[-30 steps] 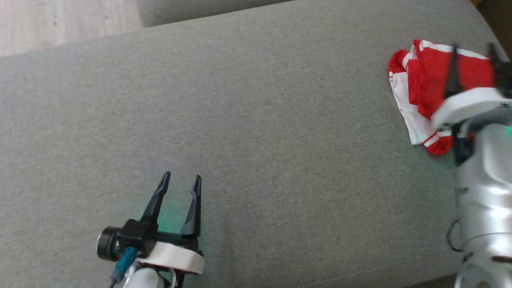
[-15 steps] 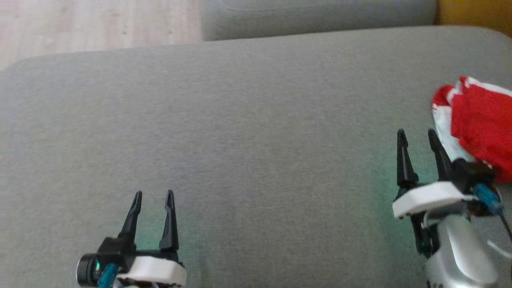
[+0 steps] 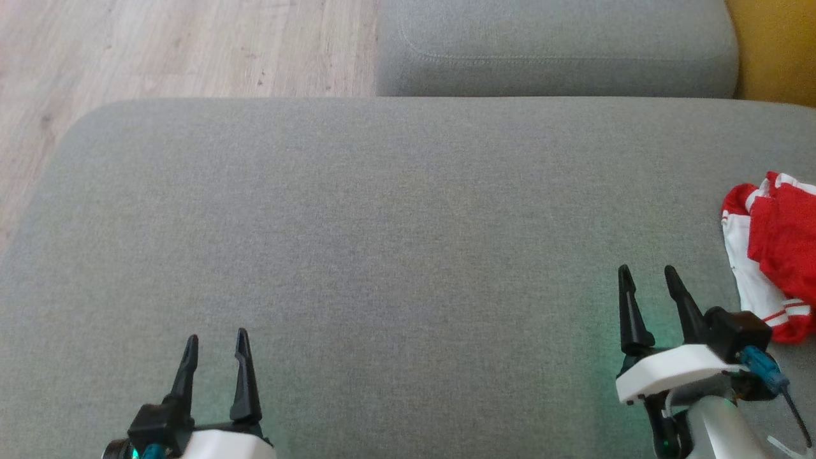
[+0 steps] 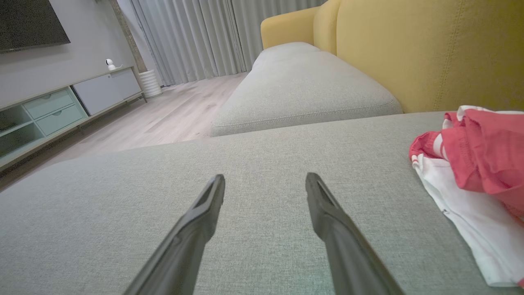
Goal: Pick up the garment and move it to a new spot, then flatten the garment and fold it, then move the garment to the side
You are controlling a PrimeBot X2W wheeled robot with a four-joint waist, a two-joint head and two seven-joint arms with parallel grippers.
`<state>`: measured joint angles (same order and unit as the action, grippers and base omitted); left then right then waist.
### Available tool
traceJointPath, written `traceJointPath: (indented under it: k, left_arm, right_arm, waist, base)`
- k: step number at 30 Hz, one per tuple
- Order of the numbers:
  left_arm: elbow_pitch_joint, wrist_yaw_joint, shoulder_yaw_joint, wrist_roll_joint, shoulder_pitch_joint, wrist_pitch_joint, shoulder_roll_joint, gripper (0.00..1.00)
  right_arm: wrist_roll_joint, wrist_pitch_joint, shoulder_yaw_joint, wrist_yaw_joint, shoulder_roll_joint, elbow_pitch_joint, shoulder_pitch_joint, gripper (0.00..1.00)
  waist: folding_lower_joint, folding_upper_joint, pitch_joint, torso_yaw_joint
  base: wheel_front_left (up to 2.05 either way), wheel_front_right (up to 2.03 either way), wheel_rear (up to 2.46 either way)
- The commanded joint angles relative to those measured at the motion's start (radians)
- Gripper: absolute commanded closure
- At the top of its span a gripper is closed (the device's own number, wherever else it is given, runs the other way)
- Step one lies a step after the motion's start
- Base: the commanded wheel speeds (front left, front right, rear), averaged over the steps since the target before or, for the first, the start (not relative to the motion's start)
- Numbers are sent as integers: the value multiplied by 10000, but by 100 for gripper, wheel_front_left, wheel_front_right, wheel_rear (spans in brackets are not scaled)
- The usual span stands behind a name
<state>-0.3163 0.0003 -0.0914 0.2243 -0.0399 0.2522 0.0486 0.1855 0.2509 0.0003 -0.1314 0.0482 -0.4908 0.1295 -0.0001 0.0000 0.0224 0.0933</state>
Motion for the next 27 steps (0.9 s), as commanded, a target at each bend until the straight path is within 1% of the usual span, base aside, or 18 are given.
traceJointPath:
  k: [1, 5, 8, 9, 13, 27]
  left_arm:
    - [261, 46, 368, 41, 221, 95, 16, 0]
    - [258, -44, 490, 313, 154, 95, 16, 0]
    - [236, -195, 502, 560, 124, 95, 16, 0]
    - [-30, -197, 176, 572, -85, -1, -8, 100]
    - [-611, -192, 161, 595, -189, -54, -33, 100]
    - [-462, -326, 392, 2188, 16, -491, -27, 100]
  right_arm:
    - [68, 108, 295, 7, 21, 333, 160, 0]
    - [133, 108, 399, 7, 21, 296, 65, 0]
    - [155, 108, 441, 7, 21, 295, 60, 0]
    - [87, 0, 190, 0, 0, -5, -175, 100]
    - [102, -29, 202, 0, -17, -583, -516, 100]
    - [1799, -471, 33, 1, -13, -224, -475, 100]
  waist:
    - [1, 0, -68, 1]
    - [1, 0, -185, -10]
    - [1, 0, -213, -30]
    - [1, 0, -217, -30]
    - [2, 0, -224, -34]
    - [2, 0, -221, -142]
  base:
    - [0, 0, 0]
    - [0, 0, 0]
    - [0, 0, 0]
    - [0, 0, 0]
    - [0, 0, 0]
    - [0, 0, 0]
